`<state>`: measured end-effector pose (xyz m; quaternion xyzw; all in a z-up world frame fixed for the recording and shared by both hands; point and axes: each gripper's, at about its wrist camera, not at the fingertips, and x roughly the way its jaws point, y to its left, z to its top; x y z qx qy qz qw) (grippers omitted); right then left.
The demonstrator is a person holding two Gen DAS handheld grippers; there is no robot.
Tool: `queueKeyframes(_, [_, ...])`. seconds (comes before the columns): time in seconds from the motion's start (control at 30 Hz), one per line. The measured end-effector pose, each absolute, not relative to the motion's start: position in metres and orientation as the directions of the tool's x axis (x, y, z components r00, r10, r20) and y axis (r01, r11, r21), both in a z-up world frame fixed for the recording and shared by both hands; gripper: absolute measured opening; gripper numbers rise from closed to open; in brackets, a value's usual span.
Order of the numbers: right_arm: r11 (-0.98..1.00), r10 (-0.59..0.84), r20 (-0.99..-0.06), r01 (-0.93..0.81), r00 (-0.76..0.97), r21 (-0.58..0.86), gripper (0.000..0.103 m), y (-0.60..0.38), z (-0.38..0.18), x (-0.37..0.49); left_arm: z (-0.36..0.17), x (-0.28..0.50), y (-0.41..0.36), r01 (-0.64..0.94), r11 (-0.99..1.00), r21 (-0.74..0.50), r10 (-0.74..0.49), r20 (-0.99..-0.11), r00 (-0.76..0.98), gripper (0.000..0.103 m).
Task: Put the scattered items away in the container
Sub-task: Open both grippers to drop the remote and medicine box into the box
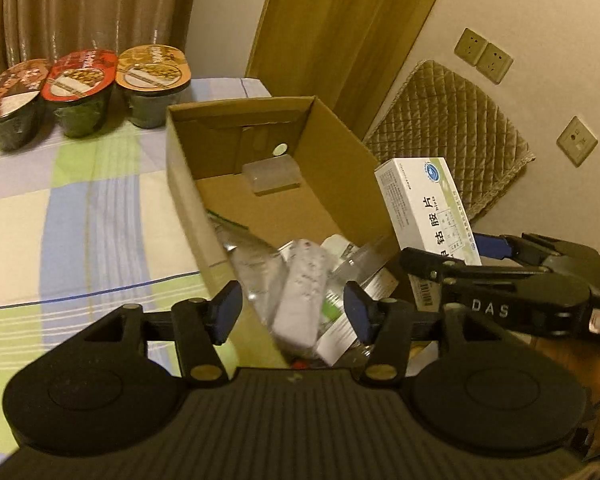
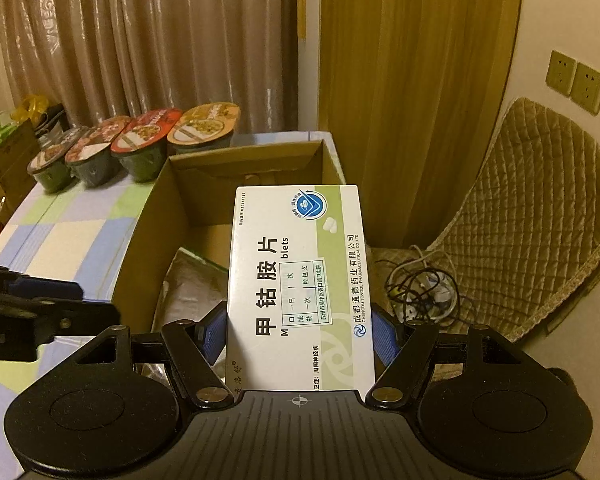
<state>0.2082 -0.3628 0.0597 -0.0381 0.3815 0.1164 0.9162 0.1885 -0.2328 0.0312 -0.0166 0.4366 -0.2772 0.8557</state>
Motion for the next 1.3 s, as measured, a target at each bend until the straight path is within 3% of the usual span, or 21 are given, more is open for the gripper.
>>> queueKeyframes(0.1, [0.968, 0.193, -0.711, -0.251, 0.676, 0.025, 0.073, -0.360, 0.057, 0.208, 0.033, 0.181, -0.229, 0.471, 0.848, -0.242, -0.476, -0.739, 0.478, 0.062])
queueKeyframes(0.57, [0.961, 0.212, -0.707, -0.274, 0.674, 0.027, 0.073, -0.344, 0.062, 0.214, 0.034, 0.171, -0.218, 0.463, 0.866, -0.192, -0.437, -0.741, 0.510, 0.069])
queueKeyframes(0.83, [0.948, 0.276, -0.683, -0.310, 0.676, 0.077, 0.073, -0.335, 0.067, 0.227, 0.034, 0.172, -0.211, 0.445, 0.874, -0.198, -0.434, -0.731, 0.527, 0.083])
queueKeyframes(0.87, [0.944, 0.288, -0.678, -0.318, 0.676, 0.084, 0.081, -0.335, 0.067, 0.228, 0.034, 0.172, -0.210, 0.441, 0.876, -0.196, -0.431, -0.729, 0.532, 0.087])
queueKeyframes(0.9, [0.943, 0.295, -0.670, -0.322, 0.681, 0.088, 0.096, -0.335, 0.067, 0.229, 0.034, 0.171, -0.209, 0.436, 0.880, -0.189, -0.424, -0.727, 0.540, 0.092])
queueKeyframes(0.93, [0.945, 0.291, -0.659, -0.316, 0.694, 0.084, 0.099, -0.335, 0.068, 0.228, 0.034, 0.170, -0.208, 0.432, 0.884, -0.180, -0.416, -0.725, 0.549, 0.093])
queueKeyframes(1.13, [0.959, 0.259, -0.681, -0.268, 0.685, 0.094, 0.099, -0.346, 0.064, 0.220, 0.033, 0.161, -0.204, 0.412, 0.900, -0.144, -0.384, -0.711, 0.590, 0.102])
queueKeyframes(1.3, [0.965, 0.249, -0.696, -0.235, 0.674, 0.117, 0.099, -0.358, 0.062, 0.197, 0.036, 0.149, -0.203, 0.385, 0.912, -0.142, -0.363, -0.717, 0.596, 0.102])
